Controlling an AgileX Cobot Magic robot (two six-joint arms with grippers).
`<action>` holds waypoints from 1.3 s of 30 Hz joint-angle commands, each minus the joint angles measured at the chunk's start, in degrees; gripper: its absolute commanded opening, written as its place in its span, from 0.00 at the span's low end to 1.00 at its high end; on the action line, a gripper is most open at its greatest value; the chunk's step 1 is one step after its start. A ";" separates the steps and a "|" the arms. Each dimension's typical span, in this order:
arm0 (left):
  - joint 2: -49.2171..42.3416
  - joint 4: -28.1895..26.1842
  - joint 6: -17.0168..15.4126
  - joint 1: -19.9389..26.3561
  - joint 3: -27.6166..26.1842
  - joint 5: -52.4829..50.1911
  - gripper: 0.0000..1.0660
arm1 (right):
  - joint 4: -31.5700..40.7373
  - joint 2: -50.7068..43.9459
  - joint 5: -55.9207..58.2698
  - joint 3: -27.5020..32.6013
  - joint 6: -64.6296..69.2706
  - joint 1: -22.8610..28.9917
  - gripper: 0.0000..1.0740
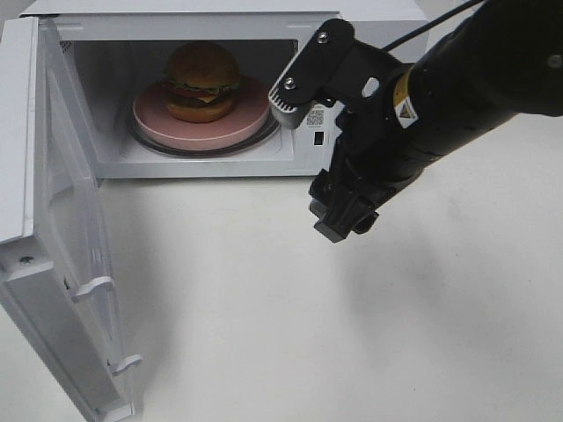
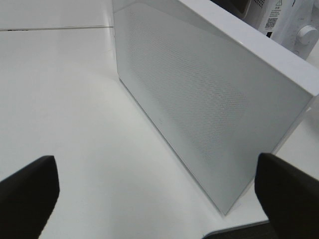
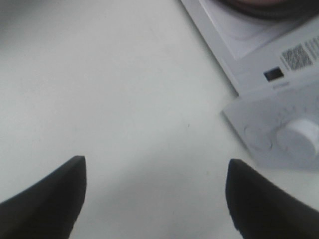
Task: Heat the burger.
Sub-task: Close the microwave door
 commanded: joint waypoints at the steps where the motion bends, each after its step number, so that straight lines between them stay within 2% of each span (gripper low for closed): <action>1: -0.06 -0.11 -0.06 0.17 0.17 0.23 0.94 | 0.17 -3.95 8.88 1.32 8.08 -0.29 0.71; 4: -0.06 -0.11 -0.06 0.17 0.17 0.23 0.94 | 0.29 -4.81 10.14 1.72 9.05 -0.29 0.71; 6: -0.06 -0.11 -0.06 0.17 0.17 0.23 0.94 | 3.32 -7.85 16.16 3.09 10.83 -0.29 0.71; 11: -0.06 -0.11 -0.06 0.17 0.17 0.23 0.94 | 6.02 -12.49 22.75 5.27 10.89 -0.29 0.70; 17: -0.06 -0.11 -0.06 0.17 0.17 0.23 0.94 | 6.02 -17.48 26.36 7.62 11.40 -0.29 0.69; 19: -0.06 -0.11 -0.06 0.17 0.17 0.23 0.94 | 6.02 -23.32 29.28 9.22 11.40 -0.29 0.69; 28: -0.06 -0.11 -0.06 0.17 0.17 0.23 0.94 | 6.02 -37.18 35.07 11.06 11.46 -0.29 0.69; 34: -0.06 -0.11 -0.06 0.17 0.17 0.23 0.94 | 6.25 -43.49 37.30 13.01 11.52 -0.40 0.69; 37: -0.06 -0.11 -0.06 0.17 0.17 0.23 0.94 | 6.65 -46.41 37.82 14.27 11.52 -1.26 0.69; 39: -0.06 -0.11 -0.06 0.17 0.17 0.23 0.94 | 7.68 -48.87 37.47 15.47 11.17 -5.73 0.69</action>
